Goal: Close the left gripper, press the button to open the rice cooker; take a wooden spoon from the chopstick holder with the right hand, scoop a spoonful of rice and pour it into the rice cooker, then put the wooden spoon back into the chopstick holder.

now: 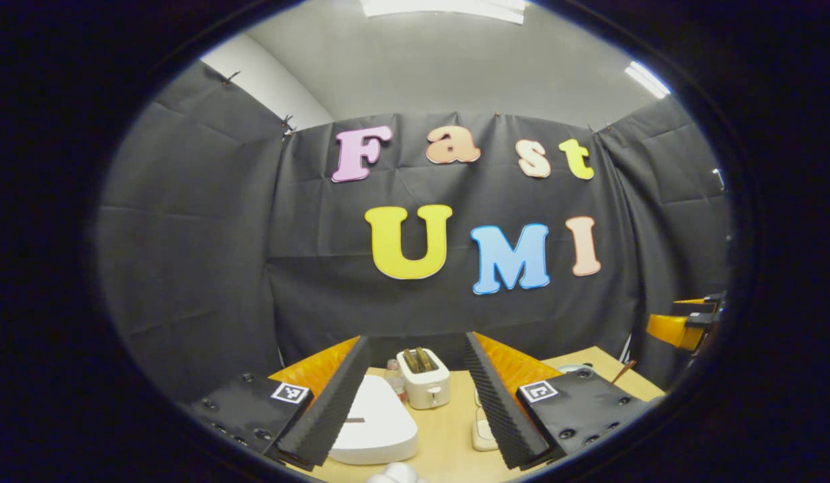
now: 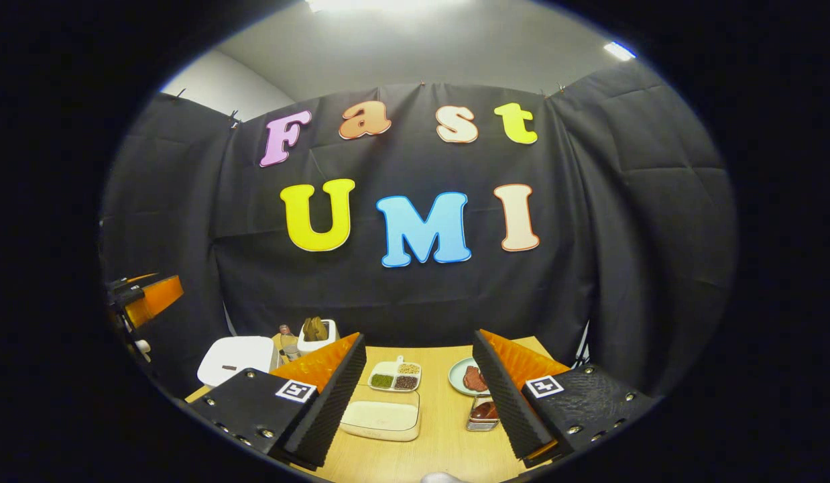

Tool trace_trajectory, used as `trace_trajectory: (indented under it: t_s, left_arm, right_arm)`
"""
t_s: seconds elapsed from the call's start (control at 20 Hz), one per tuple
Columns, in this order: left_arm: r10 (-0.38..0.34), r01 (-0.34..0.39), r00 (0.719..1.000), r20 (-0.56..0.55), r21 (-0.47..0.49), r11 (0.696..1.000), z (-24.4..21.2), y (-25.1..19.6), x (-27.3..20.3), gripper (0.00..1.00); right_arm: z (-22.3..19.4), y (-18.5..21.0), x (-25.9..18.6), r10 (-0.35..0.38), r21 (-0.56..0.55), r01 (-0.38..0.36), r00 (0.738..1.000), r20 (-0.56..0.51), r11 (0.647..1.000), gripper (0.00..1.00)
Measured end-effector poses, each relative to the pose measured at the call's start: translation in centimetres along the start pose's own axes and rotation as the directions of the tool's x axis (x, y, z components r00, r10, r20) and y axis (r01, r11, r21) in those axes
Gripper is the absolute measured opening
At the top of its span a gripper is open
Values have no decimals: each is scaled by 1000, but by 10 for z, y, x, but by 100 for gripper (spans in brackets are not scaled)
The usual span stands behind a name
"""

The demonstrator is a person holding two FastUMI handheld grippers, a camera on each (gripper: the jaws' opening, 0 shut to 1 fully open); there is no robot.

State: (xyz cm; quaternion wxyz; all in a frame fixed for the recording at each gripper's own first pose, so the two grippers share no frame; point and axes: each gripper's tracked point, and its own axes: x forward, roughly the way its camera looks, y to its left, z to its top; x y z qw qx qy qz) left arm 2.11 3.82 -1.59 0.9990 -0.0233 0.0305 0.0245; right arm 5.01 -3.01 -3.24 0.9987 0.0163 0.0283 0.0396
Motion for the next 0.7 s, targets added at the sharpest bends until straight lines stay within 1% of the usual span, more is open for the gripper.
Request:
trace_trajectory:
  t_s: [0.1, 0.15, 0.3, 0.45, 0.7]
  left_arm:
    - [18, -18, 1000, -13, -12, 1000, -3, 7, -15, 96]
    - [25, -26, 1000, -16, -5, 1000, -5, 9, -14, 96]
    - [20, -20, 999, -26, -7, 1000, -11, 10, -24, 96]
    - [31, -32, 999, -39, -14, 999, -12, 15, -26, 98]
    - [26, -26, 1000, -15, 0, 1000, -1, 13, -28, 96]
  right_arm:
    - [0, 1, -3, 0, -4, 0, 1000, 2, 1000, 98]
    - [1, 2, -6, 1, -3, -1, 1000, 4, 1000, 98]
    - [6, 0, -11, -5, -5, 5, 1000, 20, 1000, 98]
    - [13, -1, -15, -10, -3, 10, 999, 35, 1000, 98]
    - [20, -1, -22, -16, 2, 16, 998, 56, 1000, 97]
